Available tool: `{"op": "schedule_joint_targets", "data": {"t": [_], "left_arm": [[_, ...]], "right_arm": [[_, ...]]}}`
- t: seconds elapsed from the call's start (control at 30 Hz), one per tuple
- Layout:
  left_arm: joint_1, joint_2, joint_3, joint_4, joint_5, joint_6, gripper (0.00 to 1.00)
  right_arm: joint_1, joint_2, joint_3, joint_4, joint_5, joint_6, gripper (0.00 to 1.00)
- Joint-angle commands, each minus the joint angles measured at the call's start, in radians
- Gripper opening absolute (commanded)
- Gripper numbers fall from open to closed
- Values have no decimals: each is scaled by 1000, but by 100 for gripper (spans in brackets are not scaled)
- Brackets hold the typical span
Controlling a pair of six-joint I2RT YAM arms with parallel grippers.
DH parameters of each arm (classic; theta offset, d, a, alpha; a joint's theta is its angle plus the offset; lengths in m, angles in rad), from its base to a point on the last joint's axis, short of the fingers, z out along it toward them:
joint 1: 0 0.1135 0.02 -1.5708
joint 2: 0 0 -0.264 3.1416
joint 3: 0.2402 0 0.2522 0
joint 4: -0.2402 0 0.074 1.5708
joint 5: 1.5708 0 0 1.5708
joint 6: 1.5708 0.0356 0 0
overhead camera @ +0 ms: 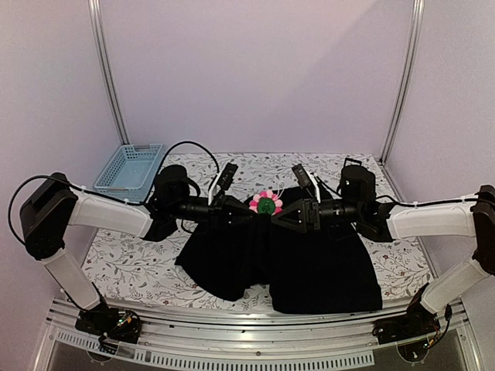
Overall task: Pin the brooch onto the clothing
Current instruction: Pin the flattened clothing at the center of the board, then place the clothing with brooches at the center of the board.
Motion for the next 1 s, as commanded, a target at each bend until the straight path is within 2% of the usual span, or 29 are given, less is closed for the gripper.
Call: {"op": "schedule_joint_targets", "data": {"t": [0.0,0.07,0.1,0.13,0.27,0.33,0.4,0.6,0.8,0.87,0.97], "left_arm": [[-3,-30,11,-19,11,52,0],[-1,-39,2,-49,23,146,0],[0,-49,-5,-90,23,227,0],[0,-63,-11,-146,5,372,0],[-21,-122,-14,-422,-188,882,0],[-37,-134,-32,-461,-296,1093,0],[-49,-131,-39,-478,-375,1231,0],[-87,-133,-99,-489,-474,1546,0],[-112,-107,-133,-514,-559,1762,0],[-114,-96,-129,-546,-585,1816,0],[-120,-103,-126,-619,-588,1919,2]], "right_arm": [[-7,-37,-9,2,3,-29,60],[-7,-52,-13,-19,34,-40,60],[-6,-61,-16,-35,58,-46,59],[-7,-73,-18,-53,86,-55,60],[-8,-124,-32,-137,241,-69,60],[-9,-153,-51,-139,298,-64,60],[-11,-180,-80,-115,342,-49,60],[-11,-256,-122,-160,479,-11,61],[-14,-246,-74,-451,812,51,61],[-21,-218,-51,-562,890,94,63],[-49,-135,-20,-665,919,127,64]]}}
